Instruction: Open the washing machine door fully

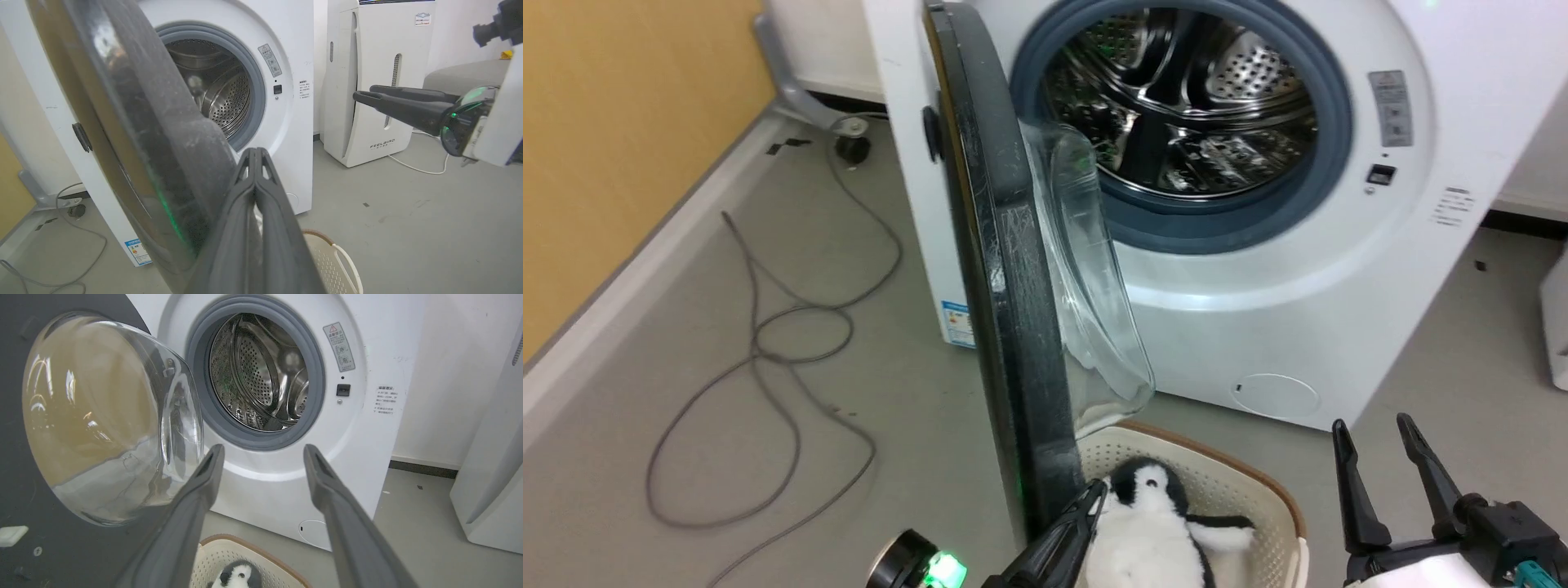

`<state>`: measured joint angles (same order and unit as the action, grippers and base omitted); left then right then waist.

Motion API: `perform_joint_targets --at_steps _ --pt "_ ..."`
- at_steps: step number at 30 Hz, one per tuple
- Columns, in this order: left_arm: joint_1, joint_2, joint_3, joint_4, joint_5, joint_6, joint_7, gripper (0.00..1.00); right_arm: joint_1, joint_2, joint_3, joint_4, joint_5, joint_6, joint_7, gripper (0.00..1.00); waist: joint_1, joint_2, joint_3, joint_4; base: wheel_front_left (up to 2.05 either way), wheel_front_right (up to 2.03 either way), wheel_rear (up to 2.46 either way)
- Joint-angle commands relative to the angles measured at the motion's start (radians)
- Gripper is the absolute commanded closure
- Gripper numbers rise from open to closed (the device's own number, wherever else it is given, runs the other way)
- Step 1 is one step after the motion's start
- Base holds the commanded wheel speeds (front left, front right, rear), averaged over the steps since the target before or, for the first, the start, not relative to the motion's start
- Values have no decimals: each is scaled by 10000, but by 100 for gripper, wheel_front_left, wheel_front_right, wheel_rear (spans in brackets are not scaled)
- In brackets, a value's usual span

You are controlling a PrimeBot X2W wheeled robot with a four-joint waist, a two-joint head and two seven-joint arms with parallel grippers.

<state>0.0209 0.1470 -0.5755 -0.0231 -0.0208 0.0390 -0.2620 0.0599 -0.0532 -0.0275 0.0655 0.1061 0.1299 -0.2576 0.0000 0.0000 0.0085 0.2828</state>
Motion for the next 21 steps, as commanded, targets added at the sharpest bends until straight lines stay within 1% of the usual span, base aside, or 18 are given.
perform_joint_targets --at_steps 1,9,12,16,21 --pt "80 124 143 57 -30 97 2 100 101 30 -10 28 92 8 -42 0 0 0 6 173 0 0 0" --pt "339 159 419 -72 -98 310 2 100 60 30 5 35 115 8 -42 0 0 0 116 839 0 0 0" --pt "572 166 582 -162 -131 489 2 100 68 30 -22 36 155 8 -42 0 0 0 154 1065 0 0 0" --pt "867 259 913 -239 -201 710 2 100 82 30 -56 38 211 8 -42 0 0 0 239 1432 0 0 0" --pt "873 366 1604 -181 -354 955 2 100 17 30 -65 65 178 8 -42 0 0 0 335 1776 0 0 0"
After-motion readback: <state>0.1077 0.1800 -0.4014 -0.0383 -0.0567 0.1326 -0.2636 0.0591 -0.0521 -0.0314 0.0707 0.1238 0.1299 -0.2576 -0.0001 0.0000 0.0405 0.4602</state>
